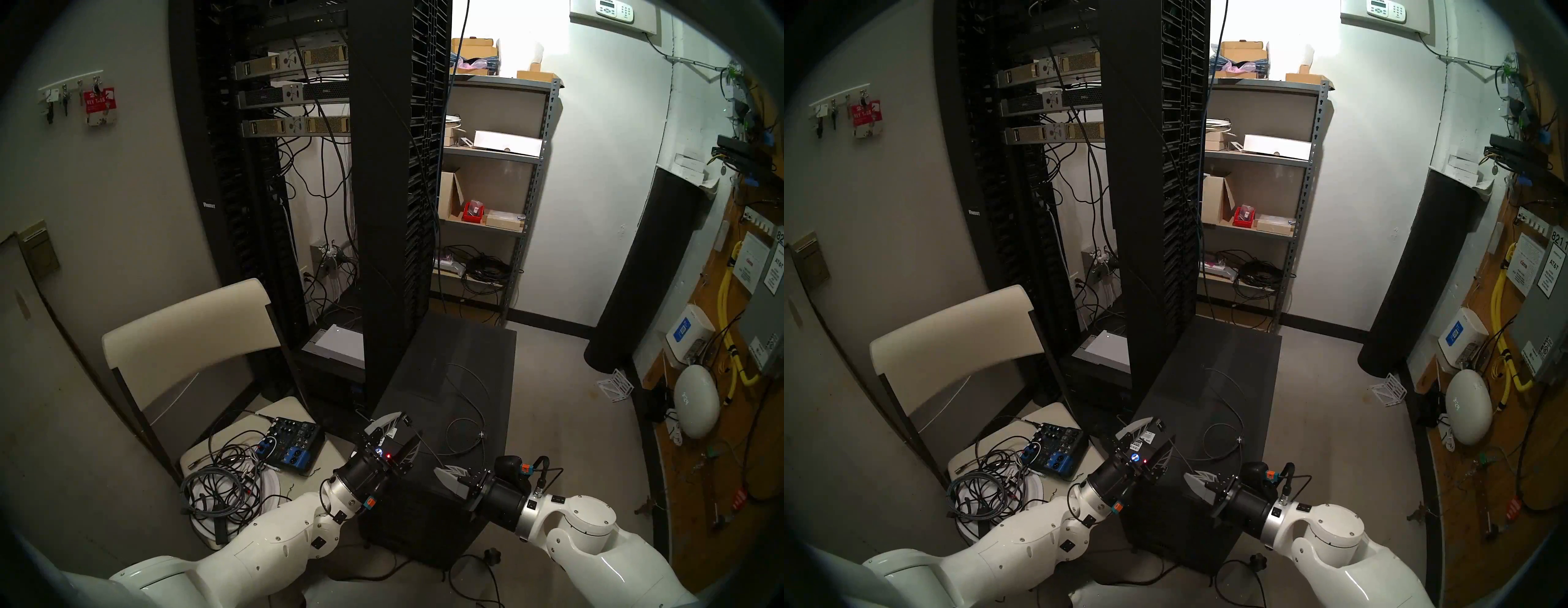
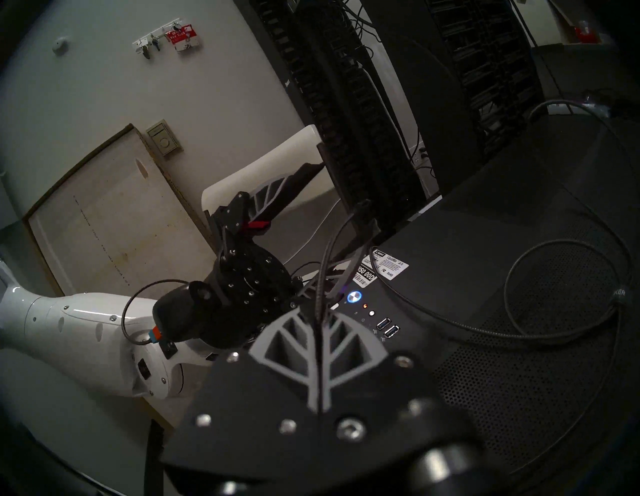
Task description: Insert the cable into the workstation's USB slot
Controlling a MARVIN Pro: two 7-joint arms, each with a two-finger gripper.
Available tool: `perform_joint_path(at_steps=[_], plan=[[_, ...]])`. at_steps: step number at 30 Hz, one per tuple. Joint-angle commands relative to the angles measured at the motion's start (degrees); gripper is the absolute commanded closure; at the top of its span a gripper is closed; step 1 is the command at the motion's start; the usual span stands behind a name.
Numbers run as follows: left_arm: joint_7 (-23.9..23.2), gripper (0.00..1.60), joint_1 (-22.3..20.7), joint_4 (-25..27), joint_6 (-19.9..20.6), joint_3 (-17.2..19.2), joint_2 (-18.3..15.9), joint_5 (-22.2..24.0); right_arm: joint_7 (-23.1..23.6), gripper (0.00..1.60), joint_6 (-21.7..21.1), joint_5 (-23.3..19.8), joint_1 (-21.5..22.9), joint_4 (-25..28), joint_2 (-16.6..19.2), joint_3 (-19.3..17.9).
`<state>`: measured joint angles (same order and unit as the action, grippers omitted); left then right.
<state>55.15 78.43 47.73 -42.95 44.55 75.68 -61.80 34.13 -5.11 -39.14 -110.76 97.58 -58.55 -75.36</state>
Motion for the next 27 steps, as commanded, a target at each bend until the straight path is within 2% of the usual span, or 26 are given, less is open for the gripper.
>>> perform_joint_path(at_steps=[1,2,4,7,9,14,27], plan=[[6.1,0.6,-1.1,-1.8,0.2,0.3,2.0,-4.9,0.5,1.6,0.1,0.0,1.7,0.4,-0.5,0.3],[7.9,0.66,-1.5,-2.8,0.3,-0.1,2.2,-5.8,0.5,1.6,0.0,0.0,1.7,0.4,-0.5,0.4],[9.8,0.61,-2.2,-4.5,0.6,-0.3,2.8,-7.2,0.5,1.6,0.0,0.0,1.6,0.5,-0.6,0.4],[11.2,0.63,-2.7,-6.0,0.7,-0.3,3.3,-8.2,0.5,1.6,0.1,0.0,1.5,0.6,-0.6,0.4],[13.5,0.58,-3.4,-7.7,0.8,-0.6,3.8,-9.4,0.6,1.6,0.2,0.0,1.4,0.7,-0.5,0.4],[13.9,0.66,-3.6,-8.7,0.7,-0.1,4.2,-10.3,0.8,1.6,0.2,0.1,1.2,1.2,-0.5,0.7],[13.6,0.56,-3.4,-8.1,0.6,2.8,4.2,-11.8,0.5,1.6,0.0,0.5,0.9,1.1,-0.6,1.7]])
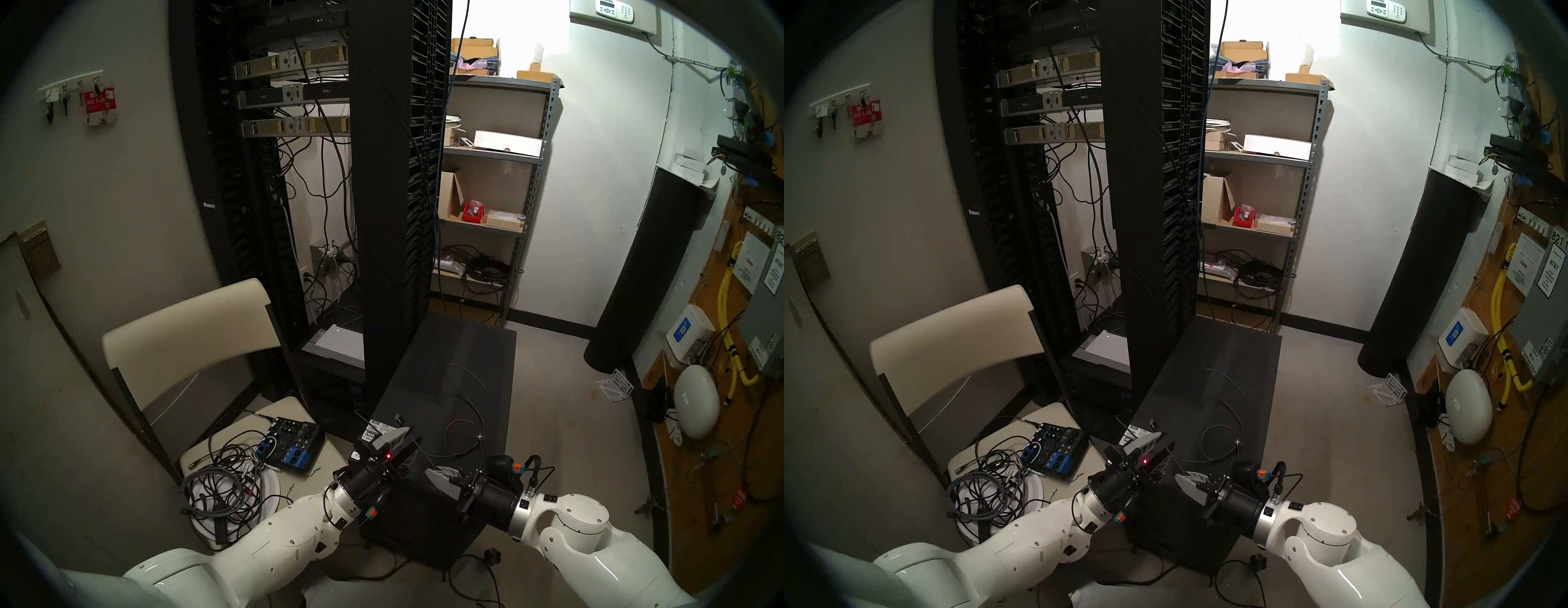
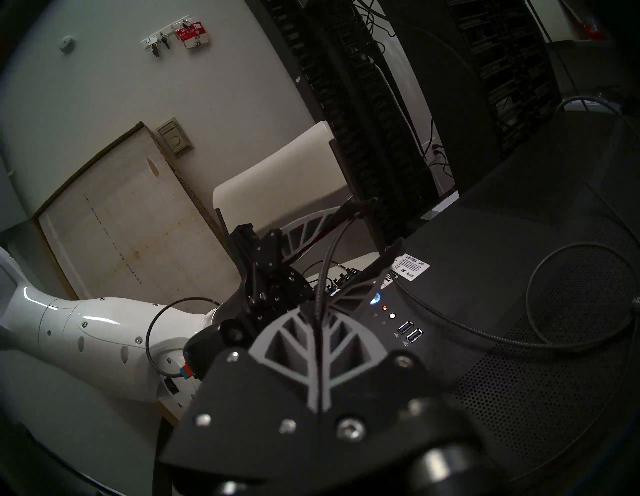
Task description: Insert the cable into the workstation's USB slot
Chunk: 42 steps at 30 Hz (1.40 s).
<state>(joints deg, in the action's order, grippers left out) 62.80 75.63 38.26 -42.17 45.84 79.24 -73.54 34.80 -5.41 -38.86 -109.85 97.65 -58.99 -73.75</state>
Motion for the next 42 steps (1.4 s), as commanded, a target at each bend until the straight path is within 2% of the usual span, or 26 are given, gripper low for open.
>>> perform_joint_path(at_steps=[1,4,13,14,15,16,17,19,26,32,33,34,35,36,37,42], plan=[[6.0,0.56,-0.6,1.4,-0.2,1.5,0.7,-0.1,-0.2,1.6,0.3,0.2,0.0,1.0,-0.2,0.1],[5.9,0.48,-0.4,1.5,-0.2,2.3,0.8,-0.8,-0.5,1.6,0.5,0.2,-0.3,1.2,-0.2,0.1],[5.8,0.5,0.1,1.2,-0.4,3.9,1.1,-2.3,-0.4,1.6,0.7,0.0,-1.7,2.4,0.3,-0.5],[5.6,0.6,0.2,1.3,-0.5,4.1,1.2,-2.3,-0.4,1.6,0.7,0.1,-1.8,2.5,0.3,-0.5],[5.6,0.6,0.2,1.3,-0.5,4.1,1.2,-2.3,-0.4,1.6,0.7,0.1,-1.8,2.5,0.3,-0.5],[5.7,0.68,0.2,1.2,-0.6,4.2,1.2,-2.5,-0.5,1.6,0.7,0.1,-1.9,2.5,0.2,-0.5],[5.6,0.83,0.3,1.3,-0.8,4.6,1.3,-2.7,-0.4,1.6,0.7,0.2,-1.9,2.6,0.2,-0.5],[5.6,0.89,0.4,1.3,-0.8,4.7,1.3,-2.8,-0.4,1.6,0.8,0.2,-2.0,2.6,0.1,-0.5],[5.1,0.91,1.0,1.9,-1.1,6.0,1.4,-3.6,-0.2,1.6,0.8,0.5,-2.2,2.8,0.0,-0.3],[4.8,1.0,1.4,2.0,-1.7,7.1,1.5,-4.2,-0.3,1.6,0.9,0.7,-2.5,3.1,-0.1,-0.4],[5.5,1.08,1.3,1.7,-1.7,7.1,1.6,-4.5,-0.3,1.6,0.9,0.8,-2.5,3.1,-0.1,-0.4],[4.0,1.25,1.8,2.5,-1.9,7.8,1.5,-4.1,-0.2,1.6,1.0,0.8,-2.5,3.2,-0.1,-0.4],[4.6,1.42,1.7,2.2,-2.0,7.6,1.5,-4.4,-0.3,1.6,1.0,0.9,-2.5,3.3,-0.2,-0.4],[4.6,1.47,1.8,2.3,-2.2,7.8,1.5,-4.4,-0.2,1.6,1.0,0.9,-2.5,3.3,-0.2,-0.4],[4.3,1.6,2.1,2.5,-2.6,8.2,1.4,-4.5,-0.2,1.6,1.1,1.1,-2.5,3.5,-0.2,-0.4],[3.8,1.6,2.5,3.0,-3.1,8.8,1.4,-4.6,-0.1,1.6,1.2,1.2,-2.6,3.8,-0.2,-0.5]])
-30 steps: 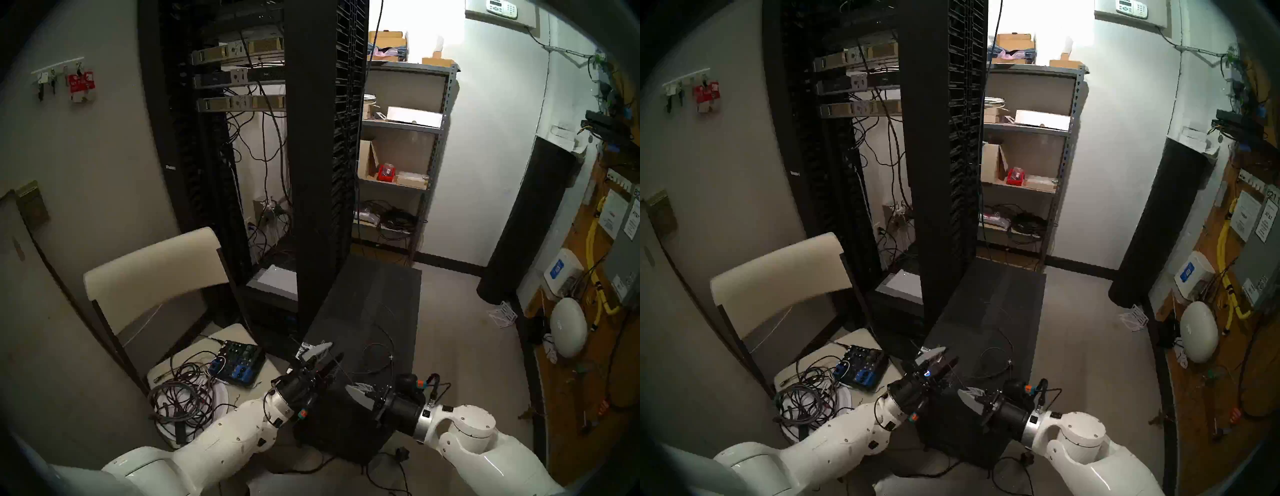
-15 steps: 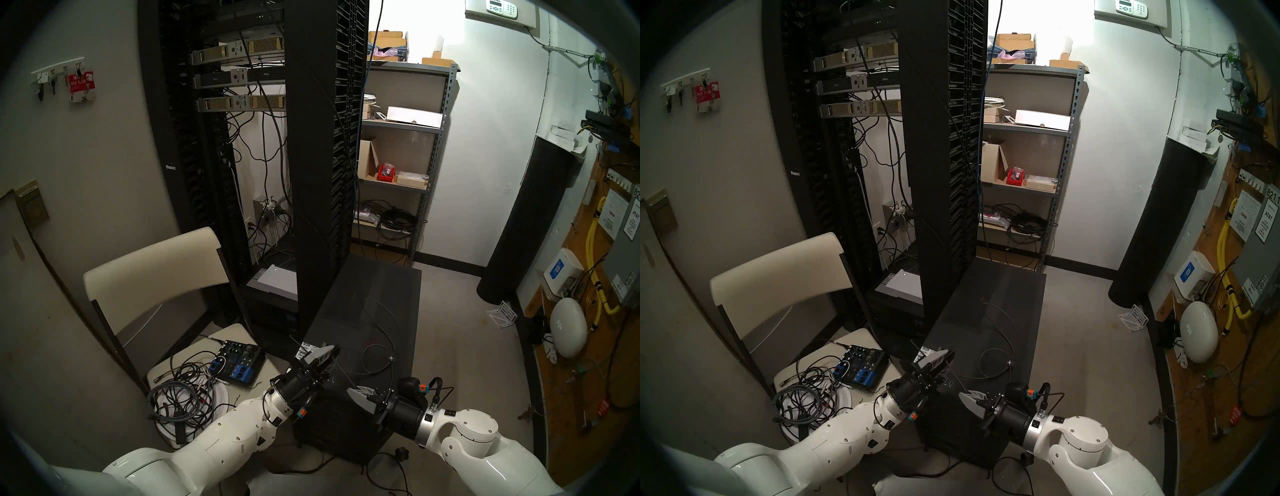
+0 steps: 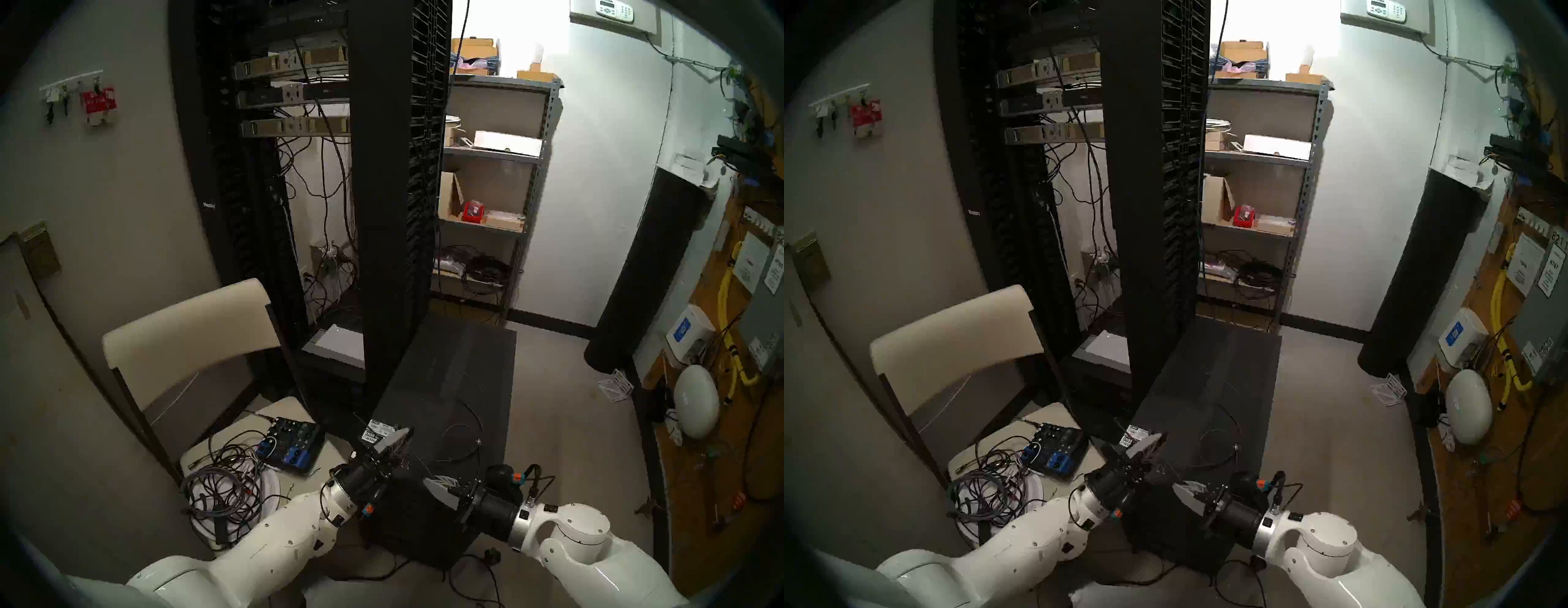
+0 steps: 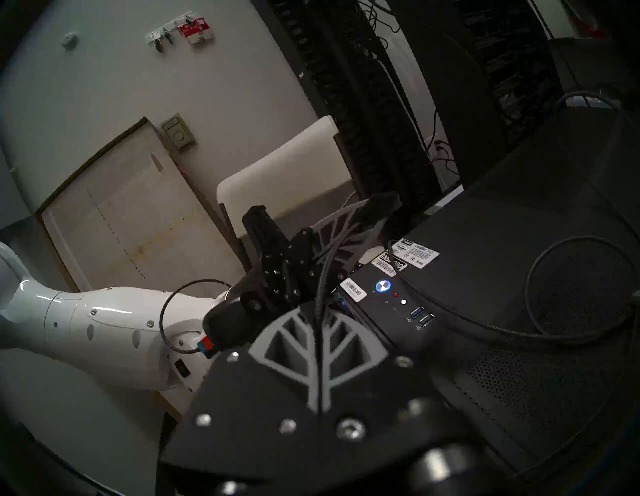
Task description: Insert the cable into the workstation's USB slot
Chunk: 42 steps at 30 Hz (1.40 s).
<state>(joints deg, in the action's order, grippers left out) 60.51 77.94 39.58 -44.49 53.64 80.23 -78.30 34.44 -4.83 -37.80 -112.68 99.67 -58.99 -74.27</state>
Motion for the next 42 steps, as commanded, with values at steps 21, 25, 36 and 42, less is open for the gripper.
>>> perform_joint_path(at_steps=[21,25,36,42], plan=[[1.6,1.6,2.1,3.7,-5.3,4.7,1.6,2.5,-5.6,0.0,10.0,13.3,-3.3,5.7,0.9,-0.9],[0.5,1.6,2.1,3.4,-6.2,5.6,2.3,3.6,-7.2,0.0,12.4,15.3,-5.6,7.6,1.4,-2.2],[-6.8,1.6,3.0,4.5,-9.6,8.0,3.3,8.0,-1.4,0.34,20.1,13.4,-12.0,11.4,4.9,-3.7],[-9.9,1.6,3.9,6.0,-10.0,9.2,3.5,10.0,3.4,0.88,20.8,11.1,-15.5,12.5,7.3,-4.2]])
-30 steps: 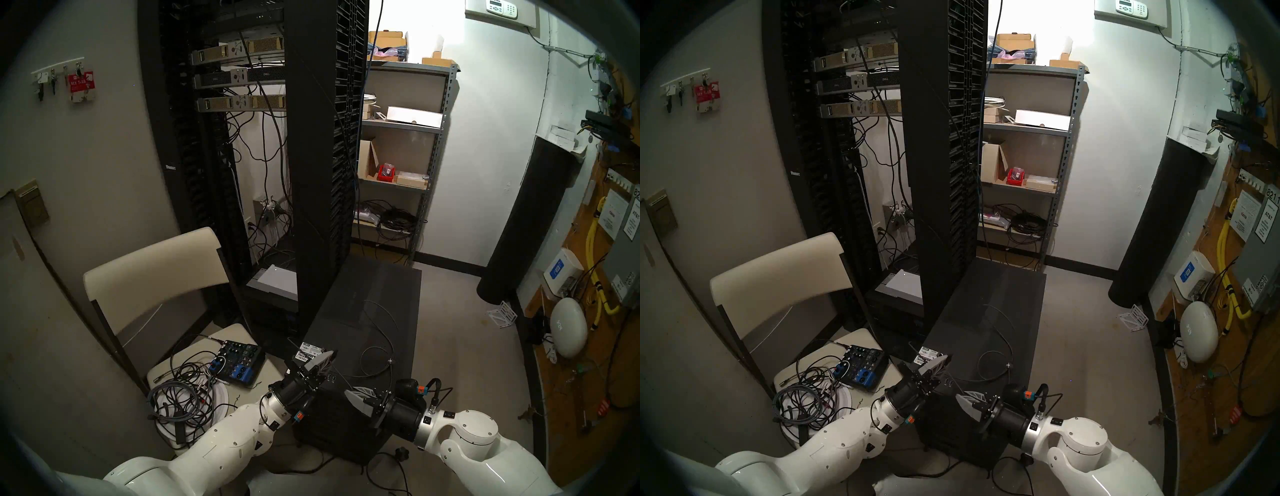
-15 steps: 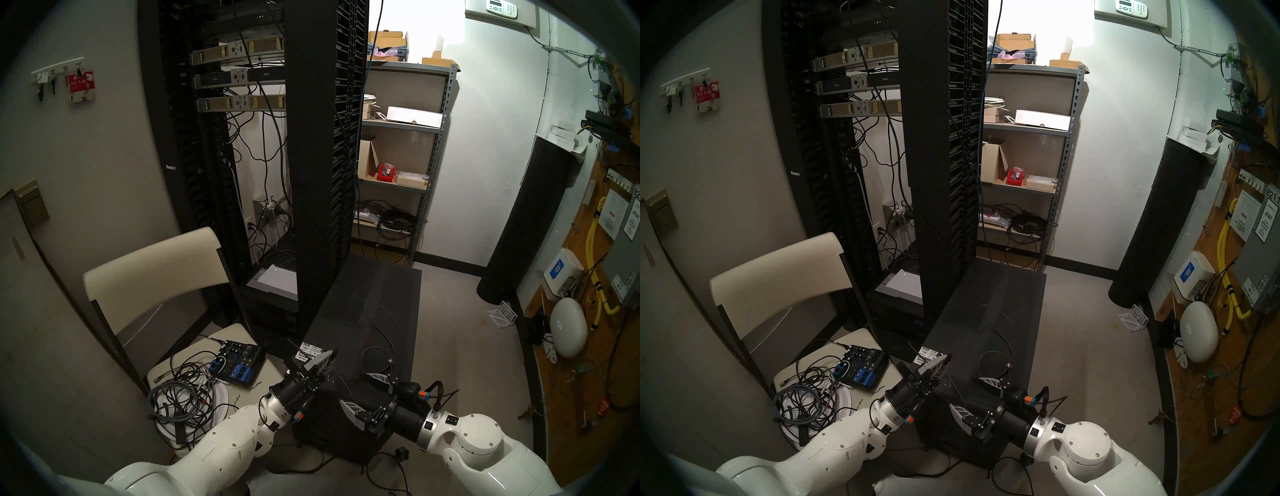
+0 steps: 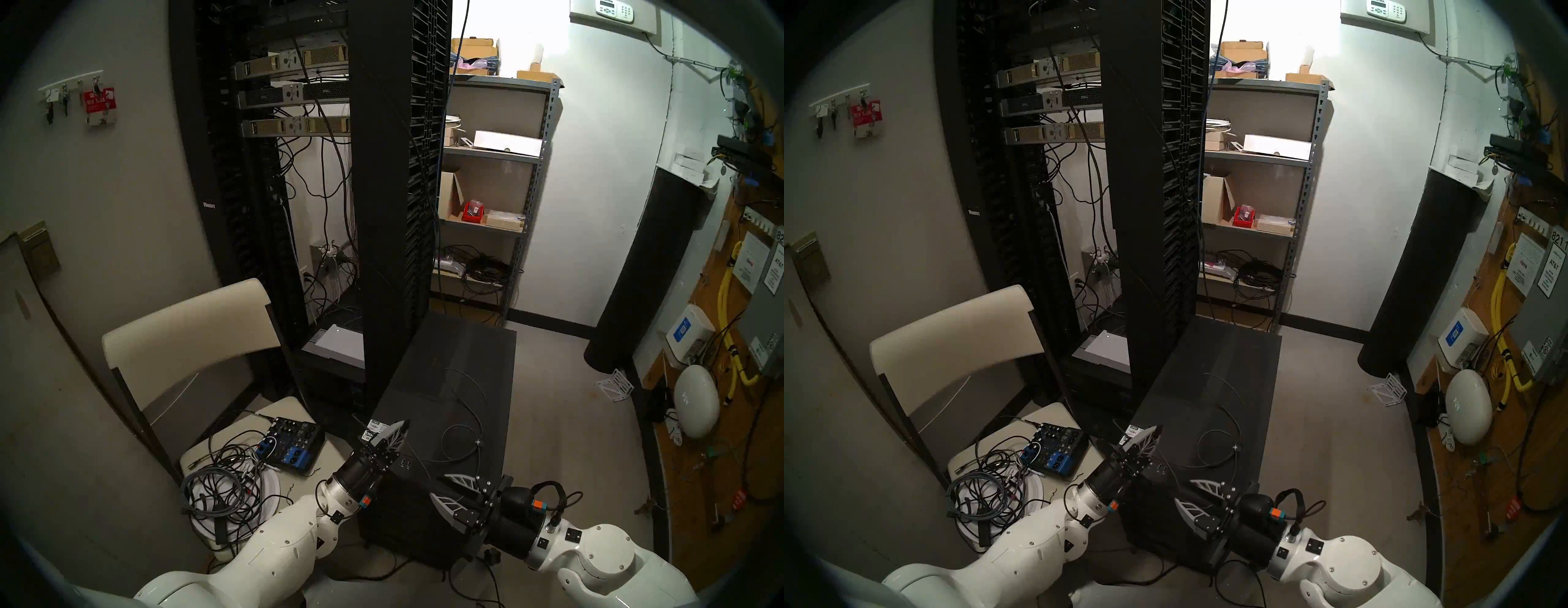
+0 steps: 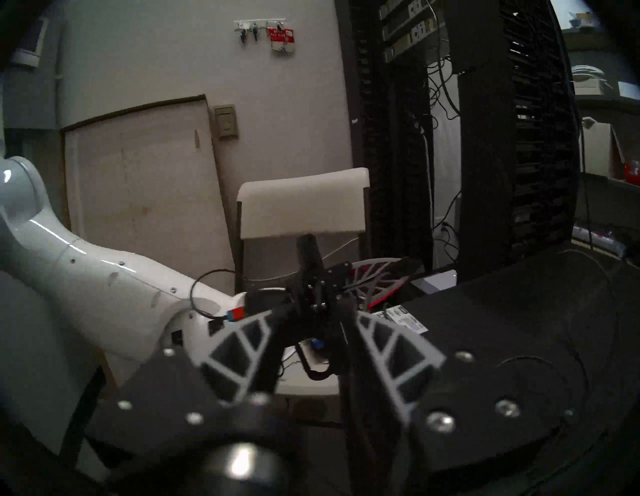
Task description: Insert the cable into the workstation's USB slot
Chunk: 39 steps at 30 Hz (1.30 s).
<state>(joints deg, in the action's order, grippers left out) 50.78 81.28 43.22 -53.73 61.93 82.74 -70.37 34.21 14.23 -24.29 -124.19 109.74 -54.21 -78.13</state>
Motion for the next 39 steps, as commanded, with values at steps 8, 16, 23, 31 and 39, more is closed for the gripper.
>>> perform_joint_path(at_steps=[8,16,23,31,39], plan=[[-7.1,1.6,1.9,3.6,-1.3,2.5,1.5,7.3,3.1,1.51,-0.9,-1.3,-3.7,0.4,1.9,0.2],[-13.7,1.6,3.5,5.8,-1.3,3.2,1.2,12.8,3.6,1.6,-6.0,-1.5,3.2,-5.9,-0.7,3.8],[-18.9,1.6,3.8,5.7,-1.3,4.4,2.1,18.8,2.5,1.6,-7.2,-0.2,7.3,-10.4,-4.1,4.6],[-24.7,1.6,3.9,6.0,-1.3,5.3,2.4,26.1,-0.6,1.6,-6.5,1.4,10.9,-13.4,-6.4,4.6],[-32.3,1.6,4.5,8.4,-1.3,4.7,1.5,32.5,-2.1,1.6,-5.4,2.3,12.9,-15.1,-7.7,4.4]])
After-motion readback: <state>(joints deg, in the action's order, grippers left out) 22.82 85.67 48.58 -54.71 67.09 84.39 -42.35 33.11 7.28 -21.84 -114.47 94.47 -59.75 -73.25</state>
